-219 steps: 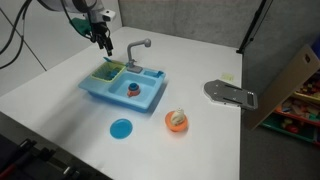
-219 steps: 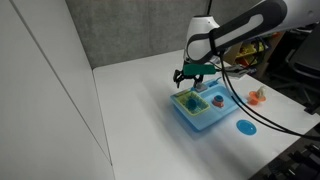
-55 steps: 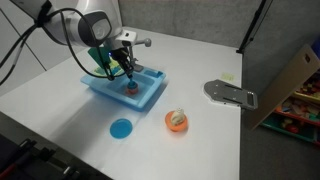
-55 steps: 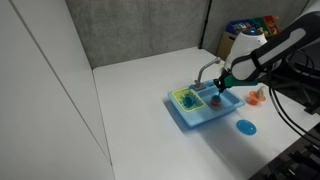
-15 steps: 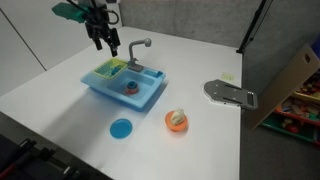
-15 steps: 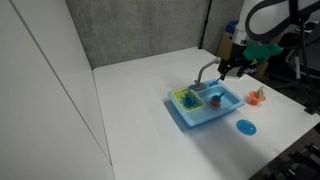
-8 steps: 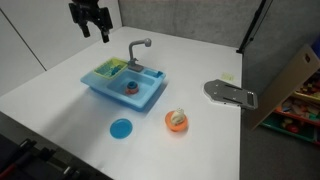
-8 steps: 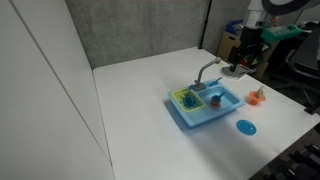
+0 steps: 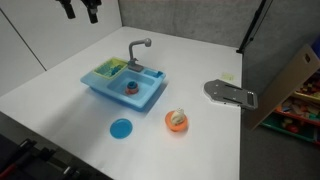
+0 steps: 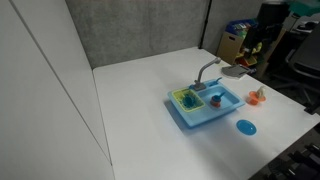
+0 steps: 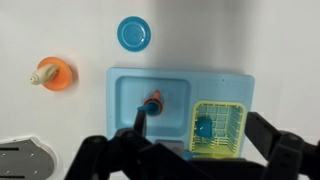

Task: Put the blue knife from the dishrack in the blue cup

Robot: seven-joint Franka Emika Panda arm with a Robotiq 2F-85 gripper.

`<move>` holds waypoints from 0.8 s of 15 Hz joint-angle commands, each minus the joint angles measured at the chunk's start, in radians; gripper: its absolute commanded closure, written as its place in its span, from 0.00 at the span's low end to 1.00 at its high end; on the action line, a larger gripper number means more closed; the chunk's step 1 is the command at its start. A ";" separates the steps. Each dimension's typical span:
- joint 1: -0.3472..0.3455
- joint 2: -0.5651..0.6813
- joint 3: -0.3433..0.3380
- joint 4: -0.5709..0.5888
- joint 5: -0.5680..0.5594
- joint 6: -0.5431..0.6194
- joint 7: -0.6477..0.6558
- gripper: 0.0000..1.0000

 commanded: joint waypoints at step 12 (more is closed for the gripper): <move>-0.094 -0.270 0.007 0.003 -0.013 -0.230 0.029 0.00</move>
